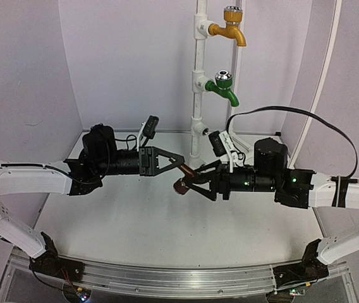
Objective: Install the water faucets
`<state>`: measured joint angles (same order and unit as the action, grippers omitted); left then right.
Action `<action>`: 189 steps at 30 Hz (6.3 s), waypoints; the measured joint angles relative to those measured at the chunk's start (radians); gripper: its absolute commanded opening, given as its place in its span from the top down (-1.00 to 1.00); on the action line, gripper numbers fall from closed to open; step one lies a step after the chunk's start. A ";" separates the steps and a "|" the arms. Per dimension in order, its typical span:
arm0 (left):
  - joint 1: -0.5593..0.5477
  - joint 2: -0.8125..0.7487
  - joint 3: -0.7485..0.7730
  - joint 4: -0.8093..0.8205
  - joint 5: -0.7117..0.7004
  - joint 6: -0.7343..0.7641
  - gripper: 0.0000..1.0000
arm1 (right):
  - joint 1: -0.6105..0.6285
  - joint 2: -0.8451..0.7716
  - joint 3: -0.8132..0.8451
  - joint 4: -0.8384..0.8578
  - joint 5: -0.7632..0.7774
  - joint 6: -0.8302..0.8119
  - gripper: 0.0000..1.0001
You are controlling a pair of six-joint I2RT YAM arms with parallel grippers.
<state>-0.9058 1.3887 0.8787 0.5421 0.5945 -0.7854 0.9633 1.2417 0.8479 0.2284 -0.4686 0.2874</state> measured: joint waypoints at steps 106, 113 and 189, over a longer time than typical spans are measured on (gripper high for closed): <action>-0.069 0.334 0.237 0.265 0.245 -0.385 1.00 | 0.001 -0.329 -0.202 0.093 0.103 -0.165 0.21; -0.069 0.345 0.227 0.323 0.244 -0.425 1.00 | 0.001 -0.317 -0.210 0.161 0.092 -0.163 0.25; 0.204 0.614 0.878 -0.335 0.072 0.428 -0.59 | -0.243 -0.100 -0.044 0.075 0.330 -1.512 1.00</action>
<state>-0.7021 2.0028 1.7570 0.2070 0.6670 -0.3569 0.7203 1.1418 0.8041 0.3031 -0.1388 -1.2248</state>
